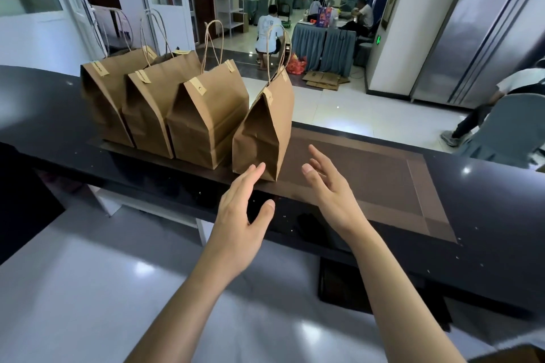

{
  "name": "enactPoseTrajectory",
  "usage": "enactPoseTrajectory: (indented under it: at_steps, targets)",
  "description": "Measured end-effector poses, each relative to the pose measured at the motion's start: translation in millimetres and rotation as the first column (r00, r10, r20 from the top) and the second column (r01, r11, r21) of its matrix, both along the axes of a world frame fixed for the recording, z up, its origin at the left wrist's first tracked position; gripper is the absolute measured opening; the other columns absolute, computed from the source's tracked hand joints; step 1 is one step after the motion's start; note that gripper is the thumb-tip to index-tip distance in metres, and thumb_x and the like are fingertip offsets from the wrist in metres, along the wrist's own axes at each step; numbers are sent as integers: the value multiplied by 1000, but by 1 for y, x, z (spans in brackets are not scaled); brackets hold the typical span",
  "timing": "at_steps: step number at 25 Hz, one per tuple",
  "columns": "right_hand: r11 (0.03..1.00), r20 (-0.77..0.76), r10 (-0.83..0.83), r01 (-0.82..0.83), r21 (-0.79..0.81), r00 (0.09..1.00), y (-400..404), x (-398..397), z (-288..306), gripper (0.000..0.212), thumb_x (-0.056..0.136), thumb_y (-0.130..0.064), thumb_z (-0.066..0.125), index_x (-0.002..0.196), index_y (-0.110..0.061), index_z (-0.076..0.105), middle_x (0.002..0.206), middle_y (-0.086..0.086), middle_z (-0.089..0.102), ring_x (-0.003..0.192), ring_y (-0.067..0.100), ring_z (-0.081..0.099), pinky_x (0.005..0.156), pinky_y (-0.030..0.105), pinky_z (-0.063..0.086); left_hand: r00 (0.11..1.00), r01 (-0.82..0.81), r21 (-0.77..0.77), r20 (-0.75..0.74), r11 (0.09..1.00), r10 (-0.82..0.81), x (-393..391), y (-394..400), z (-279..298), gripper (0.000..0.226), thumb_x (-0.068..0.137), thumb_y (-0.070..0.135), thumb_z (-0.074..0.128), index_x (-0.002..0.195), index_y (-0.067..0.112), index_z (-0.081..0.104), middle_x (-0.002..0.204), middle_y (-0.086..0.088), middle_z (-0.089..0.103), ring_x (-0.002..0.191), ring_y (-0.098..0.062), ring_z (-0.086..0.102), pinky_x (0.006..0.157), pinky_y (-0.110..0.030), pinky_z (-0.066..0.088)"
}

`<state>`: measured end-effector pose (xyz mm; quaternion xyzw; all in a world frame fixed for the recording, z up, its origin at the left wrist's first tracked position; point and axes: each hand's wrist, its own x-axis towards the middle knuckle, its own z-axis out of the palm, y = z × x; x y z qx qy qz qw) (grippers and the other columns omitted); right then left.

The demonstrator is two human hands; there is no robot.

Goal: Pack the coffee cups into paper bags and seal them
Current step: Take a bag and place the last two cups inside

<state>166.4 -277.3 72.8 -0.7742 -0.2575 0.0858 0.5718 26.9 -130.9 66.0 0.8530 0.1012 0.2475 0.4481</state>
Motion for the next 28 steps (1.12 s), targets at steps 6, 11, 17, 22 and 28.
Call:
enactPoseTrajectory:
  at_steps: [6,11,17,22,28]
  targets:
    - [996,-14,-90,90,6,996,-23,-57,2,56,99,-60,47,152,-53,34,156,-16,43,136,-4,43,105,19,35,994,108,8,-11,994,-108,-26,4,5,55,103,26,55,153,40,37,155,26,37,145,6,29,121,-33,31]
    - [964,-59,-259,262,48,964,-60,-108,-3,51,103,-47,52,152,-49,38,150,-15,49,136,-7,44,114,23,35,962,272,7,-28,962,-272,-37,-4,-2,53,103,29,56,150,45,38,146,38,38,141,9,30,106,-12,37]
    - [868,-76,-494,497,17,866,-126,-184,-12,54,100,-51,52,152,-52,36,150,-15,49,139,-3,43,116,28,36,856,506,-54,-90,861,-509,-47,-56,-17,52,103,33,54,149,50,37,144,42,38,141,3,32,118,-33,30]
    - [754,-59,-656,657,0,753,-183,-246,-12,66,90,-61,47,154,-48,34,150,-15,49,134,-5,46,109,19,39,719,676,-87,-135,731,-681,-59,-123,-24,51,103,35,52,148,53,36,131,55,29,135,1,32,115,-37,32]
    - [616,-65,-783,785,62,619,-259,-295,-16,58,91,-61,51,148,-52,42,139,-19,55,121,-14,52,98,18,46,618,765,-122,-138,632,-774,-57,-202,-26,51,103,31,52,150,45,39,153,26,40,143,-2,34,116,-34,32]
